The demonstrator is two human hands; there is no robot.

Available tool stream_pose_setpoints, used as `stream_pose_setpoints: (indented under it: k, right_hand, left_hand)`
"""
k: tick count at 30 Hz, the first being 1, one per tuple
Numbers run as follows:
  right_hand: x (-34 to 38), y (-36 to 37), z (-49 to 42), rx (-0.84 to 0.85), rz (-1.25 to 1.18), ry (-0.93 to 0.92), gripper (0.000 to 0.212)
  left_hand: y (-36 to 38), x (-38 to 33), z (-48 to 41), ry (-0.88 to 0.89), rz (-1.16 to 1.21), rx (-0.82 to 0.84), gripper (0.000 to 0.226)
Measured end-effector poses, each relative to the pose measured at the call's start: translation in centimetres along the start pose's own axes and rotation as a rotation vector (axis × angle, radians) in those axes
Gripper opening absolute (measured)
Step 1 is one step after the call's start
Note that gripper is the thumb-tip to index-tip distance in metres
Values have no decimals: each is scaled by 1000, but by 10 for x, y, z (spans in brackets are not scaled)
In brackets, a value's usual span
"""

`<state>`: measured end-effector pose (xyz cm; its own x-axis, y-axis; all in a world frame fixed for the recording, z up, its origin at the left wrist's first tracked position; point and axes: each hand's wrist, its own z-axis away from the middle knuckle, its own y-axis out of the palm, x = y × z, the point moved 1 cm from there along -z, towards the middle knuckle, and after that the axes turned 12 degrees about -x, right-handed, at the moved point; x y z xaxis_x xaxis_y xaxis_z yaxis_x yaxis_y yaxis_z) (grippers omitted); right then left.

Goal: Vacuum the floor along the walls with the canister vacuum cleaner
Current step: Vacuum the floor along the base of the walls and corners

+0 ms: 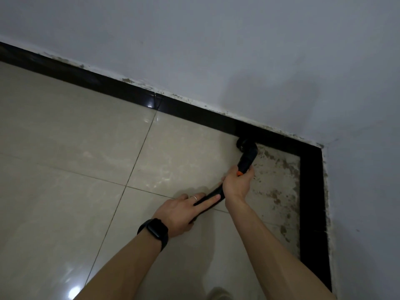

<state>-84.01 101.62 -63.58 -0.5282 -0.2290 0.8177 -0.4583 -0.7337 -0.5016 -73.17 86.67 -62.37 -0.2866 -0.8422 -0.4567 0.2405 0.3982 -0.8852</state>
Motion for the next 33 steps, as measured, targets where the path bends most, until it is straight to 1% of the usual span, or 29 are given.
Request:
stream_pose_setpoints:
  k: [5,7,10,13,15,17,19,21,23,25,26,28,30,33]
  right_hand:
    - [7,20,0,-24,53,-32,60]
    - [11,28,8,12,45,-25,63]
    - [22,36,30,157,-34,27,67]
    - [35,44,55,381,-129,141,74]
    - [43,47,71,490,-128,218,74]
    - [51,43,84,526,-51,225,67]
    - [58,31,91,512,24,210,61]
    - [65,12,95,467,99,197,60]
    - [70,-13,100,404,197,158,62]
    - [70,-38,104,303,283,127,59]
    - [67,-50,107,247,289,114,57]
    - [59,-71,117,163,200,153,51]
    - [46,-82,137,66,79,231,41]
    - [23,-89,169,-34,-50,315,30]
  left_hand:
    - [-4,13,1,-77,38,-48,103]
    - [-8,20,8,-118,41,-54,103]
    - [-16,30,23,-207,24,-65,107]
    - [-25,35,38,-301,56,-61,116]
    - [-33,36,45,-378,115,7,117]
    - [-41,33,48,-468,188,84,111]
    - [-50,23,48,-530,297,139,94]
    - [-58,8,48,-554,391,207,79]
    - [-64,-9,48,-563,423,289,77]
    - [-66,-23,47,-544,443,373,73]
    - [-66,-29,46,-529,456,409,69]
    - [-65,-36,44,-506,486,489,58]
    - [-63,-39,44,-484,518,621,47]
    - [-57,-40,54,-465,467,804,21]
